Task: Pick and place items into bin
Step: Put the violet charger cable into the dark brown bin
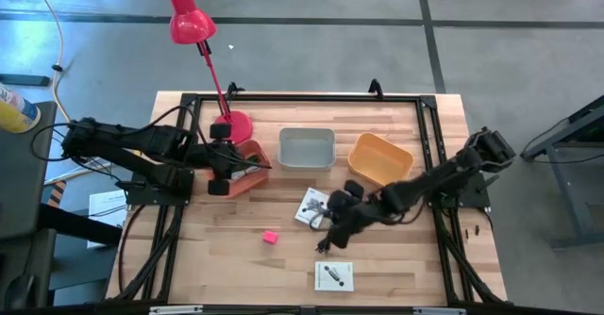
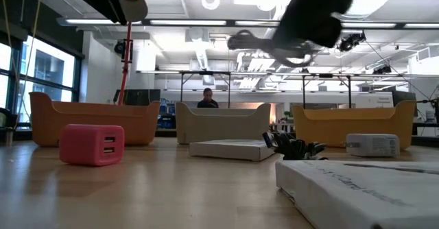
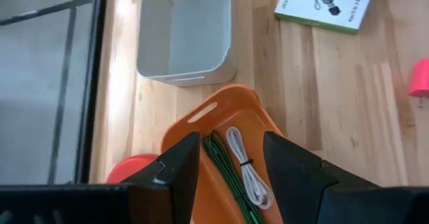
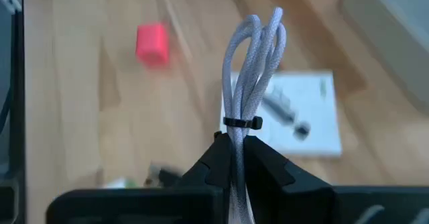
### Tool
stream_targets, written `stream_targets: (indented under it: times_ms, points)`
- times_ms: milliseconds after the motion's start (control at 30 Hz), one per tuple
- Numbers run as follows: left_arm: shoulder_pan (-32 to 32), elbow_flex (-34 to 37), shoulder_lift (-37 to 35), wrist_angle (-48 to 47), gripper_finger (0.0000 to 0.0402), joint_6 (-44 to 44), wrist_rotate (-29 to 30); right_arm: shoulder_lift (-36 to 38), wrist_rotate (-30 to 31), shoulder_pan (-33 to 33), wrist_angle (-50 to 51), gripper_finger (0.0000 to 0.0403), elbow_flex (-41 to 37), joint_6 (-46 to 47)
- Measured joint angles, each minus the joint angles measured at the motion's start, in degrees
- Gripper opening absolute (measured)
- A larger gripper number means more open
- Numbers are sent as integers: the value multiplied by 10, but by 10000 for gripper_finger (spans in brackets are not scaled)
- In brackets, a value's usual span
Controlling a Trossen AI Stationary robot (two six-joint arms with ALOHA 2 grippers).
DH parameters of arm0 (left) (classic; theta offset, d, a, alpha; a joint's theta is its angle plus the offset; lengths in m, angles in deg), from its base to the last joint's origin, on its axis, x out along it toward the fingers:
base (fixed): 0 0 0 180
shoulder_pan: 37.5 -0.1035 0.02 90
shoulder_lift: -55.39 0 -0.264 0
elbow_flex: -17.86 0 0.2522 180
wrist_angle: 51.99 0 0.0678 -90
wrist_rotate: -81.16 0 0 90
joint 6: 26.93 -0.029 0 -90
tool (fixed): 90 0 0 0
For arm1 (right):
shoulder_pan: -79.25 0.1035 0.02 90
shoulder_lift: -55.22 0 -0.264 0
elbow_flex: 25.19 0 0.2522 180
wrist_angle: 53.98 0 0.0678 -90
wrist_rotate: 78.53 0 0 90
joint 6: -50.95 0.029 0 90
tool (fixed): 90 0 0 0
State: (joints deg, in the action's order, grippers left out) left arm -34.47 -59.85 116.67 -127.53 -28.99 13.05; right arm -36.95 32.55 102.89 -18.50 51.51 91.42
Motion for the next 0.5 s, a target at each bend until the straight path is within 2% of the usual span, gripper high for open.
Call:
stream_targets:
  times_ms: [300,500]
  points:
    - [0,0,-42,-26,152,26,-5,-7,-41,-91,-127,17,0,-139]
    - [0,0,-63,-31,152,45,-4,-52,-101,-128,-190,26,0,-161]
